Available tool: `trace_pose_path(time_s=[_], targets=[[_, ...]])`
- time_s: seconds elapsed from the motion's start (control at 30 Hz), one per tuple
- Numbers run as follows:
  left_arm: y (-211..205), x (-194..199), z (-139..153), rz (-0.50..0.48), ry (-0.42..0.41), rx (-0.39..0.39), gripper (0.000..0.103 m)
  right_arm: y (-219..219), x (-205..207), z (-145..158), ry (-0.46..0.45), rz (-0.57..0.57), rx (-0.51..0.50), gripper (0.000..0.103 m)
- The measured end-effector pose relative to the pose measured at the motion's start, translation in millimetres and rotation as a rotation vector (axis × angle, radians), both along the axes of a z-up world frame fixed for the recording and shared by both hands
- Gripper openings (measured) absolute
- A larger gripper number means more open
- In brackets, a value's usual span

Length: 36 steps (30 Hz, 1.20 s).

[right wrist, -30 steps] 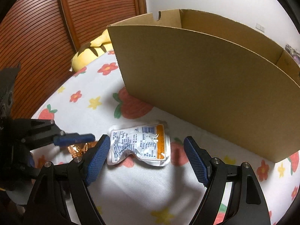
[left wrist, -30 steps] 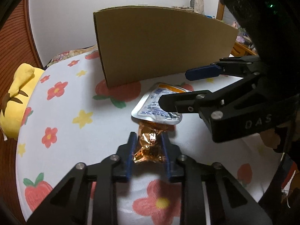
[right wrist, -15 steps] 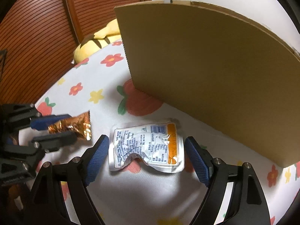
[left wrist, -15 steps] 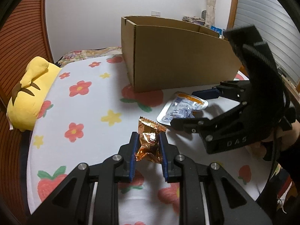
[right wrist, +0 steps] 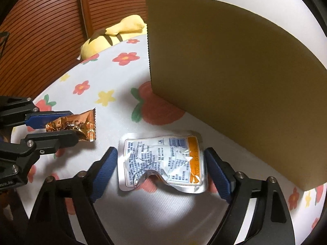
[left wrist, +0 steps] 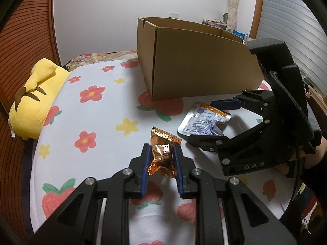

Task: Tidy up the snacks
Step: 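Close left tool on the copper candy while right tool grasps the silver foil pack, then lift and carry both items over the box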

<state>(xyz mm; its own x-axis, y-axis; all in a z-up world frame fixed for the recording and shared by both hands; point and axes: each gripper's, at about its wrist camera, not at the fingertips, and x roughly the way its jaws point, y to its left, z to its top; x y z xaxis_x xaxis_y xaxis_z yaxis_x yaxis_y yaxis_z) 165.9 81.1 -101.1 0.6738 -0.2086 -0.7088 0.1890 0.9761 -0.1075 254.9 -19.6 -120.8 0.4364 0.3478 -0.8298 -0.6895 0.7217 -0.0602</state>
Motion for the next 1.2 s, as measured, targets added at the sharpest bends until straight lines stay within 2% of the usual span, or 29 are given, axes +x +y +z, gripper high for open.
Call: trace_pose_path(time_s=[0.5, 1.2], targets=[[-7, -1, 14, -0.006, -0.031, -0.002, 0.021, -19, -22, 15, -0.021, -0.011, 0.067, 0.084], [-41, 4, 70, -0.054, -0.149, 0.014, 0.021, -85, -61, 96, -0.181, -0.076, 0.197, 0.084]])
